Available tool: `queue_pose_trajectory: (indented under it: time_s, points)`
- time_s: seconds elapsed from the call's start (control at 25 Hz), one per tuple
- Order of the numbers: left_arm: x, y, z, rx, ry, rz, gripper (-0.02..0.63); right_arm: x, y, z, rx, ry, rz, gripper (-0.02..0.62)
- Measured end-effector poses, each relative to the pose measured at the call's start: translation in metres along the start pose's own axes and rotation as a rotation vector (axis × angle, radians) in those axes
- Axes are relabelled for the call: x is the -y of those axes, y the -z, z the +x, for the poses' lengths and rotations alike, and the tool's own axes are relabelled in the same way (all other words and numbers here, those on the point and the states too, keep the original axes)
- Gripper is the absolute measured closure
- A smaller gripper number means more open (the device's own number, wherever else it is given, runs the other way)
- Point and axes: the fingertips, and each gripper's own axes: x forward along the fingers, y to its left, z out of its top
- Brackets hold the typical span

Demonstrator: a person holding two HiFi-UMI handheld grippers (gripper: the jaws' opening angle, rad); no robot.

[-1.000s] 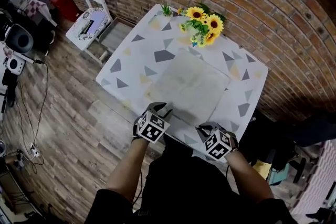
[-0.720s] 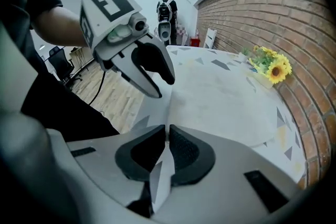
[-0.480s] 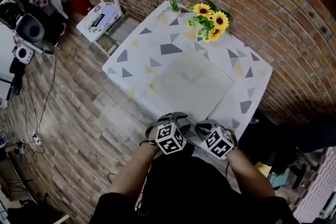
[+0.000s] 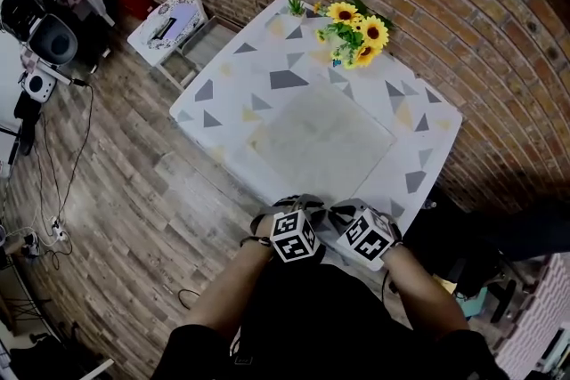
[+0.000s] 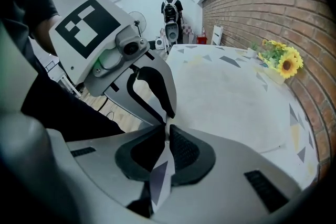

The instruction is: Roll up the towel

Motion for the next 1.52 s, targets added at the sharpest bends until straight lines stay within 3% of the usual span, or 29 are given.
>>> queue_pose_trajectory:
  time_s: [0.4,0.64,0.8,1.16,1.32,1.52]
  points:
    - [-0.003,0.012,0.007,0.031,0.017,-0.123,0.543,0.022,0.000,0.022,-0.081,-0.018,-0.076,0.548]
    - [-0.011,0.006,0.005,0.052,-0.057,-0.092,0.529,0.019,-0.010,0.019,-0.090,-0.052,-0.123,0.549]
    - [0.001,-0.001,0.010,0.061,-0.002,-0.064,0.534,0.013,-0.010,0.004,-0.066,-0.087,-0.076,0.549]
    - [0.016,-0.001,0.014,0.060,0.075,-0.110,0.552,0.018,-0.001,0.012,-0.071,-0.081,-0.049,0.548]
    - [0.013,0.006,0.010,0.046,0.040,-0.123,0.552,0.018,-0.005,0.026,-0.079,-0.094,-0.059,0.546]
    - [0.009,0.013,0.005,0.022,-0.039,-0.082,0.549,0.023,-0.010,0.030,-0.067,-0.099,-0.018,0.538]
